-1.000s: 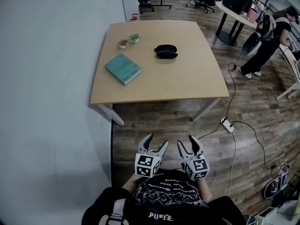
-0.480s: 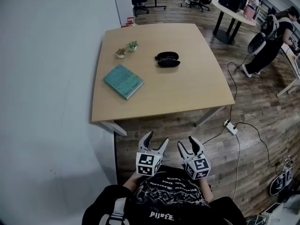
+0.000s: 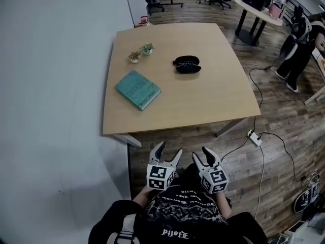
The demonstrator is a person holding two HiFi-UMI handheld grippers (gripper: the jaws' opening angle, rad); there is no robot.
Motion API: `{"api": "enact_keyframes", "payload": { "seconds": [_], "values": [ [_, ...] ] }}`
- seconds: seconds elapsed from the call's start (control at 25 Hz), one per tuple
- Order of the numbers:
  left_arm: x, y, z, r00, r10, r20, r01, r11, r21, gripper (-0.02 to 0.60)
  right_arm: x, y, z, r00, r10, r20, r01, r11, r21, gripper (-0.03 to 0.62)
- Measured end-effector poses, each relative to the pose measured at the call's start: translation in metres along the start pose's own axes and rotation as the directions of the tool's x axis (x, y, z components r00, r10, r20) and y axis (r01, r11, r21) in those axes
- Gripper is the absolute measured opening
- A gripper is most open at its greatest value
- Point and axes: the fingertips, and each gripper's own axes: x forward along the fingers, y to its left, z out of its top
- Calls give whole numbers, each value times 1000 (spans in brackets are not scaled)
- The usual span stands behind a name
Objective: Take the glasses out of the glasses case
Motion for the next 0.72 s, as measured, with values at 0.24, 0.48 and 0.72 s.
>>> {"api": "enact_keyframes", "payload": {
  "seconds": [0.24,0.48,0.72],
  "values": [
    [8,13,0,999,36,4,-36,999,-18,313,16,-22,10,999,-34,9,35,999,-30,209],
    [42,39,5,994,113,2,-112,992,-49,313,56,-57,21,1000,-13,-6,13,999,-36,209],
    [92,59,24,985,173,-20,-174,980,-95,313,111,-92,45,996,73,-52,-76,995,-63,209]
  ]
}}
